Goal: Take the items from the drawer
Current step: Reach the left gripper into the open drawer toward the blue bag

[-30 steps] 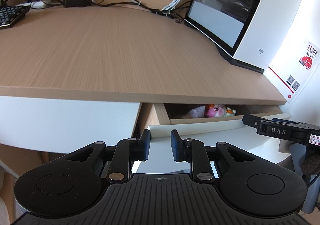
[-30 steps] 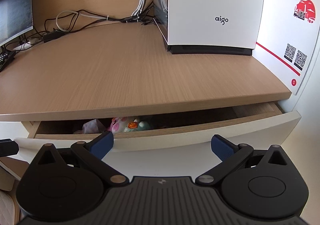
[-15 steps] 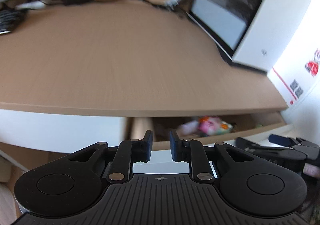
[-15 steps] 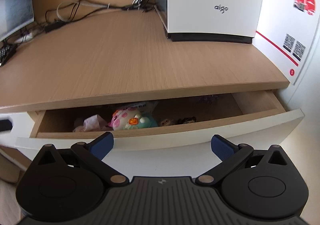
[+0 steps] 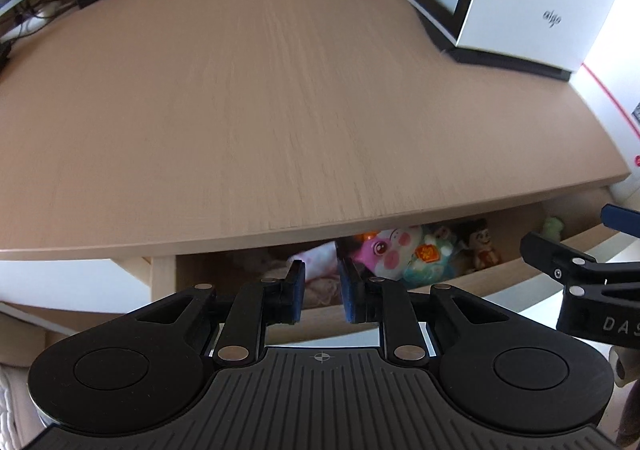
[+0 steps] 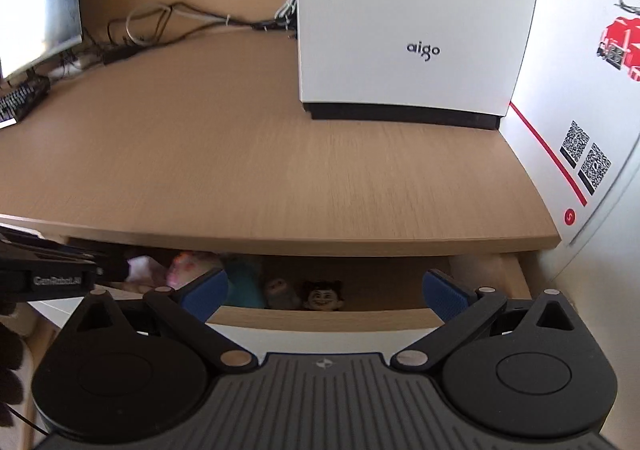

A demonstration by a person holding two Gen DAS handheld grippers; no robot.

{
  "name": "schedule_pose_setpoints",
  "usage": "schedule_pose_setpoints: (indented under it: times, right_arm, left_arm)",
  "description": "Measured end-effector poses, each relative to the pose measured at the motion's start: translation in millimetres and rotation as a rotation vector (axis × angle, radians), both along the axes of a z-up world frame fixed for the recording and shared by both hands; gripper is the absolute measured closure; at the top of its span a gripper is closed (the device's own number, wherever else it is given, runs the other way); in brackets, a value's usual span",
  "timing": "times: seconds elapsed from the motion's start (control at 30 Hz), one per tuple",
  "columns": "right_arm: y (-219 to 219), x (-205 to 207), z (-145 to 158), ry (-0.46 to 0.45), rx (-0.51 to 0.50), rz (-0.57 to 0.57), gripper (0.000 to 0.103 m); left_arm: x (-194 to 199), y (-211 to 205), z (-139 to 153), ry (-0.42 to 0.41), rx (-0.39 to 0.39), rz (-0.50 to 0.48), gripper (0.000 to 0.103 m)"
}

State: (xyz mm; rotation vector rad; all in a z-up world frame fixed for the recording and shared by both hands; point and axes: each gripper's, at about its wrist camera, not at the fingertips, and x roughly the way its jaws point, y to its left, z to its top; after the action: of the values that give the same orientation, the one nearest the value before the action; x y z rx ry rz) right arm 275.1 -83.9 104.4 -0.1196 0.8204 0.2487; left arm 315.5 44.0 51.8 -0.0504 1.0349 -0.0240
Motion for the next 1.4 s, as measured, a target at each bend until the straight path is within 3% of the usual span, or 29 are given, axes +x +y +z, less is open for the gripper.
schedule_pose_setpoints:
  times: [0.13, 0.33, 0.53, 0.67, 0.87, 1.03, 1.23, 1.3, 1.4]
  right_arm:
    - [-0.5, 18.2, -14.0, 0.070, -0.014, -0.017, 0.000]
    - [-4.2, 33.3, -25.7, 0.148, -0.026, -0.001, 0.000]
    - [-18.2, 13.2, -27.6, 0.178, 0.007, 0.026, 0.000]
    - [-28.7, -16.7, -25.3, 0.185, 0.025, 0.038, 0.000]
    - [-37.7, -65.7, -23.7, 0.217, 0.005, 0.030, 0.000]
    - [-47.4, -75.7, -33.4, 0.395, 0.069, 0.098, 0.000]
    - [-55.4, -89.5, -32.1, 0.466, 0.064, 0.111, 0.000]
    - [-59.0, -90.9, -32.1, 0.476, 0.072, 0.113, 0.000]
    - [-61.3, -93.2, -32.5, 0.475, 0.058, 0.094, 0.000]
  left_arm:
    - [5.7, 0.6, -8.1, 0.033, 0.002, 0.018, 0.083]
    - [2.6, 4.3, -9.3, 0.048, -0.034, -0.031, 0.084]
    - [-21.0, -1.5, -9.0, 0.061, -0.034, -0.046, 0.087]
    - [-47.7, -9.2, -5.4, 0.084, -0.017, -0.109, 0.090]
    - [-78.7, -8.9, -3.0, 0.228, -0.084, -0.248, 0.093]
    - [-100.6, -14.2, -5.7, 0.328, -0.150, -0.289, 0.092]
    - [-119.1, -23.1, 20.7, 0.214, -0.188, -0.244, 0.084]
    - [-114.3, -20.4, 30.7, 0.132, -0.115, -0.200, 0.082]
    - [-104.7, -17.2, 37.5, 0.020, 0.067, -0.194, 0.082]
